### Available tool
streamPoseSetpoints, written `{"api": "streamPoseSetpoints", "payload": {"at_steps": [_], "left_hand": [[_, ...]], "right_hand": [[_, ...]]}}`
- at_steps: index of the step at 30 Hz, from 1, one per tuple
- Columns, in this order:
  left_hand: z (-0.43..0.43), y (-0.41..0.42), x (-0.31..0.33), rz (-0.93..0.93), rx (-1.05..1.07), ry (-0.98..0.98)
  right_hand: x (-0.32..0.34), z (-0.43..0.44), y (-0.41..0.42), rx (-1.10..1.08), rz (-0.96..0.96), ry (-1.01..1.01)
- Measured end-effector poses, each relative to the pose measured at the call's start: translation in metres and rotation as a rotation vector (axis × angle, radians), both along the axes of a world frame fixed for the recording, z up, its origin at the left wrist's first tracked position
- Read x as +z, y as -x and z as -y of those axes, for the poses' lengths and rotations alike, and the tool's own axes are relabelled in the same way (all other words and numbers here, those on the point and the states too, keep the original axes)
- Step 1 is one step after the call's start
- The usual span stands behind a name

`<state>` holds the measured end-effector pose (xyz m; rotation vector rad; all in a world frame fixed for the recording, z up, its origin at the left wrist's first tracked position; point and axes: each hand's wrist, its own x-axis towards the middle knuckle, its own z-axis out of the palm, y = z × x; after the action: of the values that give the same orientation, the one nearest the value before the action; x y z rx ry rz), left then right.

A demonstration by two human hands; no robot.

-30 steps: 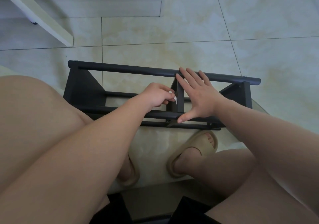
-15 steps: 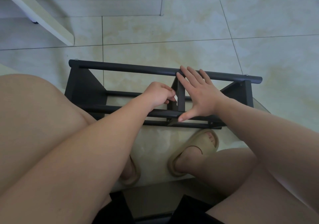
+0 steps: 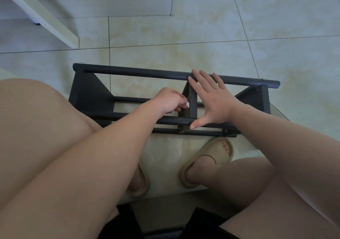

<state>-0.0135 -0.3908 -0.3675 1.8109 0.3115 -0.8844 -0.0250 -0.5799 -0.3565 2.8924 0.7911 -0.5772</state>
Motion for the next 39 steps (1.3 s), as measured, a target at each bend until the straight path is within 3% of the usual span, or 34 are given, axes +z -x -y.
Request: {"api": "streamPoseSetpoints", "payload": {"at_steps": [11,39], "left_hand": [[0.003,-0.003,0.003,-0.134,-0.049,-0.023],[-0.019,0.001,-0.002,0.095,-0.397,-0.127]], "right_hand": [[0.002,-0.001,0.001,-0.012,-0.012,-0.007],[0.002,-0.005,0.001,-0.009,-0.005,-0.01]]}}
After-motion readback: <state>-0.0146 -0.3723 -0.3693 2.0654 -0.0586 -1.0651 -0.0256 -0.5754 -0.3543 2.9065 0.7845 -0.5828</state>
